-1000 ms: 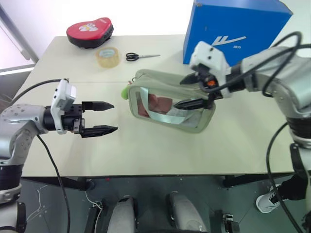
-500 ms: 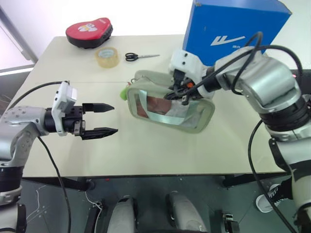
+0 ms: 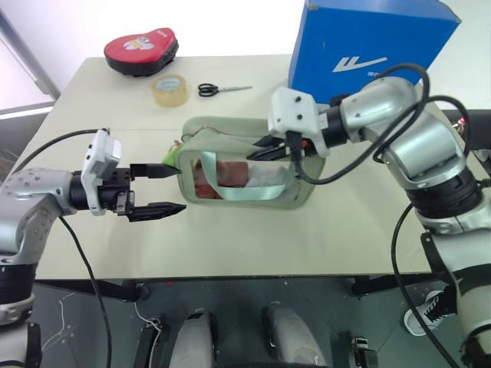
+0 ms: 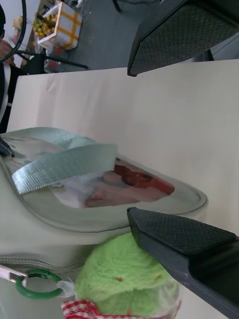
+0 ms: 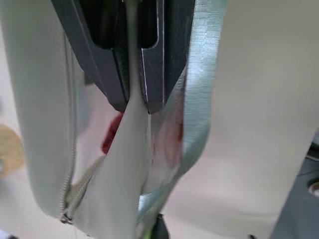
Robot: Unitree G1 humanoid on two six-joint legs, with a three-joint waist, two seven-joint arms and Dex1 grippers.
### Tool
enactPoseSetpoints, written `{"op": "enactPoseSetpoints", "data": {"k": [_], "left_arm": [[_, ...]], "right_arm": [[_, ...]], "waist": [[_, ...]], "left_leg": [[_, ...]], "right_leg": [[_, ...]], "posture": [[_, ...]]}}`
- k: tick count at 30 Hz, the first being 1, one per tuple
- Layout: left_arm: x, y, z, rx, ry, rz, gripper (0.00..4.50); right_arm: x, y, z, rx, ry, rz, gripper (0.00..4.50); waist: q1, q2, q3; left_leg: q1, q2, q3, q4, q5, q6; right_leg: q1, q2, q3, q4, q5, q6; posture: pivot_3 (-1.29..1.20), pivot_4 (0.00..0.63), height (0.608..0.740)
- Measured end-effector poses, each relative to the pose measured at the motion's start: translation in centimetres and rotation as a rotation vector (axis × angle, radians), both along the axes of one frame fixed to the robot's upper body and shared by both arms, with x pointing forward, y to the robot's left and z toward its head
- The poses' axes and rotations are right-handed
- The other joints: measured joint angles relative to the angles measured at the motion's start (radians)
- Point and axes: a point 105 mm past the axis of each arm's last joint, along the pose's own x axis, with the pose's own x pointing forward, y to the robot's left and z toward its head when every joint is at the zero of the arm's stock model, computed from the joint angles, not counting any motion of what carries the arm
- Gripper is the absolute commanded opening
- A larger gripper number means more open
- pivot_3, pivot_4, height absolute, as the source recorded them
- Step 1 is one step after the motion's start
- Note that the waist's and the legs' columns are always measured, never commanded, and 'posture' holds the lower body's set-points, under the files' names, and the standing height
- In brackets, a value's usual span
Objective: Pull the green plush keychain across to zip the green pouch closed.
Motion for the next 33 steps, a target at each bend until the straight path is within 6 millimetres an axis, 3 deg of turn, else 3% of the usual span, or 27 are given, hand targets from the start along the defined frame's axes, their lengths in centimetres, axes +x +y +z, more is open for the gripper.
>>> {"op": "enactPoseSetpoints", "data": {"k": [11,19,27,33], "left_arm": [[-0.3,0.9,0.5,0.022,-0.014,0.03,4.5],[-1.4,3.5,1.9,0.016,-0.014,0.119,4.5],[-1.2,3.3,1.9,0.004,-0.021,0.127,4.5],[-1.0,3.1,2.0,0.001,-0.026,0.112,4.5]], "right_arm": [[-1.1,-0.5,-1.4,-0.063,-0.005,0.063,0.03],[-0.4,-0.4,-1.6,-0.062,0.024,-0.015,0.03],[0.9,-0.2,-0.5,-0.035,0.065,-0.178,0.03],[0.6,-0.5,-0.2,-0.04,0.075,-0.214,0.03]], "waist": [[0.003,0.0,0.0],[-0.002,0.0,0.0],[0.004,0.0,0.0],[0.003,0.0,0.0]], "left_leg": [[0.0,0.0,-0.001,0.002,0.0,0.0],[0.001,0.0,-0.001,0.003,0.0,0.0],[0.0,0.0,-0.001,0.005,0.0,0.0],[0.0,0.0,-0.001,0.005,0.0,0.0]], "right_leg": [[0.002,0.0,-0.001,0.0,0.0,0.0],[0.002,0.0,-0.001,0.001,0.0,0.0],[0.003,0.0,-0.001,0.001,0.0,0.0],[0.003,0.0,-0.001,0.001,0.0,0.0]], "posture": [[0.0,0.15,0.737],[0.0,0.15,0.737],[0.0,0.15,0.737],[0.0,0.15,0.737]]}}
